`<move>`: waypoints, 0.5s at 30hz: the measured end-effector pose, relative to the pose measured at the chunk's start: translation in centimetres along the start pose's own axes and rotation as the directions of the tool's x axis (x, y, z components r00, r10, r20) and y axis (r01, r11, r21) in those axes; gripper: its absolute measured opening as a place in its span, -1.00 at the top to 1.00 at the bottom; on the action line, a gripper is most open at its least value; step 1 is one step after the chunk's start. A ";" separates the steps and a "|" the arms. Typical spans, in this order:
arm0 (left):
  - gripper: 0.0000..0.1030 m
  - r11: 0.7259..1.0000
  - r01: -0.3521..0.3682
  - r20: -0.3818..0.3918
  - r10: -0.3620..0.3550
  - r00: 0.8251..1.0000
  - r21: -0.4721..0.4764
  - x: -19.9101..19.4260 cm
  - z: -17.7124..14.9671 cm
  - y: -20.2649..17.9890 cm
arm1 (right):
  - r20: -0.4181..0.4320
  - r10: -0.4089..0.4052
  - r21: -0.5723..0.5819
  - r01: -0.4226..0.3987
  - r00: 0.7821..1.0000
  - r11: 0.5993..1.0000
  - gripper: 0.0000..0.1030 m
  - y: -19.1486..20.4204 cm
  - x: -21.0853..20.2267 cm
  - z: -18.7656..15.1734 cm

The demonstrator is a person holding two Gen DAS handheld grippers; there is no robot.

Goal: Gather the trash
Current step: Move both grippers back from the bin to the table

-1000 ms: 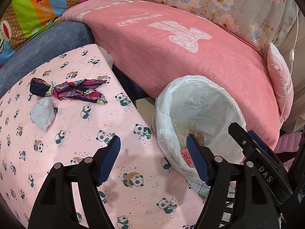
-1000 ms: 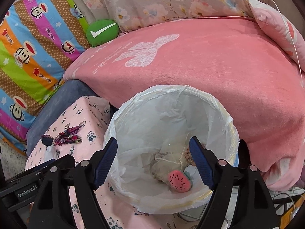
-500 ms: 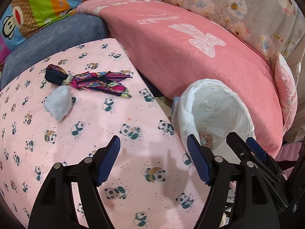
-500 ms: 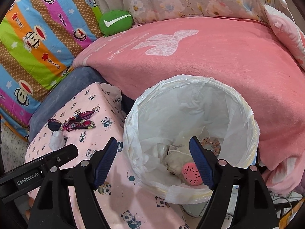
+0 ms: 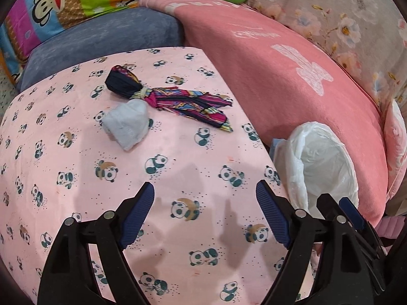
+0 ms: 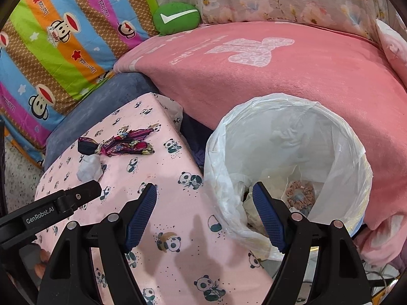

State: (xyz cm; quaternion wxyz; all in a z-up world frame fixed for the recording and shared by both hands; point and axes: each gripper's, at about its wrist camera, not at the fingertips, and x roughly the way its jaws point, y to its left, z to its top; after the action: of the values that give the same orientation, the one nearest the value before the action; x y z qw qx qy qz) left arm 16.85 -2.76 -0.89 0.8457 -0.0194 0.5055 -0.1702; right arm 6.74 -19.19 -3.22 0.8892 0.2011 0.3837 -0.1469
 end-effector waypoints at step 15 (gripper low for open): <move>-0.52 0.974 -0.030 -0.025 0.025 0.999 -0.224 2.8 2.7 8.9 | -0.062 0.046 -0.089 -0.051 0.997 0.995 -0.45 6.3 4.4 0.1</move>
State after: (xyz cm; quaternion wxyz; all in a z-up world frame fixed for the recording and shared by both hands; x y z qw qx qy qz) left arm 22.79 4.32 -3.78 0.8348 -0.1057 0.5308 -0.1006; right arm 12.34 -14.22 -4.89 0.8889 0.1742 0.4113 -0.1015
